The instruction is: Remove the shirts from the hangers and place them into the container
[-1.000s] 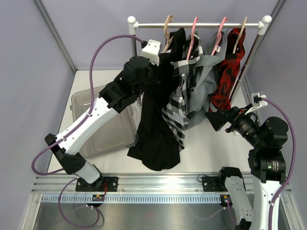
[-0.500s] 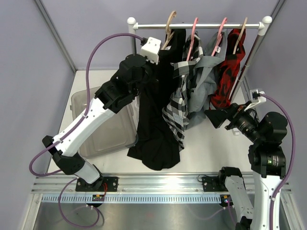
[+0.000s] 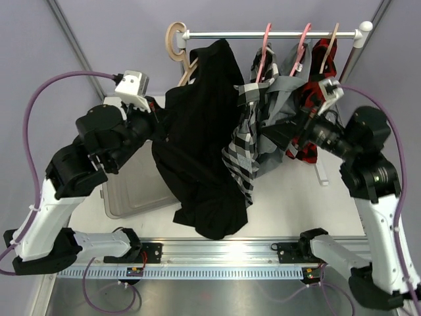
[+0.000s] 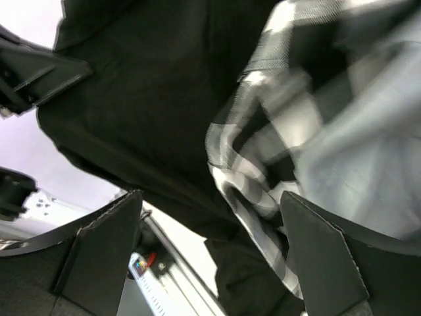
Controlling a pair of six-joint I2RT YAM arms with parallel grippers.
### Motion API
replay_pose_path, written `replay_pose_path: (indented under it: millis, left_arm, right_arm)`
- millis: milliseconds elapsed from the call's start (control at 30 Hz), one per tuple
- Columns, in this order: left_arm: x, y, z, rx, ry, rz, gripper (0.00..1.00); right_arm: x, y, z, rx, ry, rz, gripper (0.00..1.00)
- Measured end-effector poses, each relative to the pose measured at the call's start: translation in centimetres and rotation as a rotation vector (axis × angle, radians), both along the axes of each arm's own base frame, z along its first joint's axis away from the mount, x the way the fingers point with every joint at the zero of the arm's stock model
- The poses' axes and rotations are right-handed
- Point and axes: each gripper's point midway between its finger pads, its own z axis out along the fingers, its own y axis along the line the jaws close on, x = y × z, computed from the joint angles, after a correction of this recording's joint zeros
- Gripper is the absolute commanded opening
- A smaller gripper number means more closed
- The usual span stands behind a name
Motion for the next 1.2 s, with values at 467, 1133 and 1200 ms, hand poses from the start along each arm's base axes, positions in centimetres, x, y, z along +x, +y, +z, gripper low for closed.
replay_pose_path:
  millis: [467, 1133, 1200]
  left_arm:
    - [-3.8, 0.9, -10.0, 0.100, 0.291, -0.068, 0.00]
    - [-6.1, 0.5, -9.4, 0.036, 0.313, -0.173, 0.00]
    - [-6.3, 0.3, -9.3, 0.031, 0.315, -0.188, 0.00]
  right_arm:
    - [4.1, 11.8, 6.1, -0.147, -0.127, 0.163, 0.75]
    - [6.0, 19.1, -0.3, -0.341, -0.105, 0.244, 0.69]
    - [6.2, 19.3, -0.6, -0.349, -0.104, 0.244, 0.68]
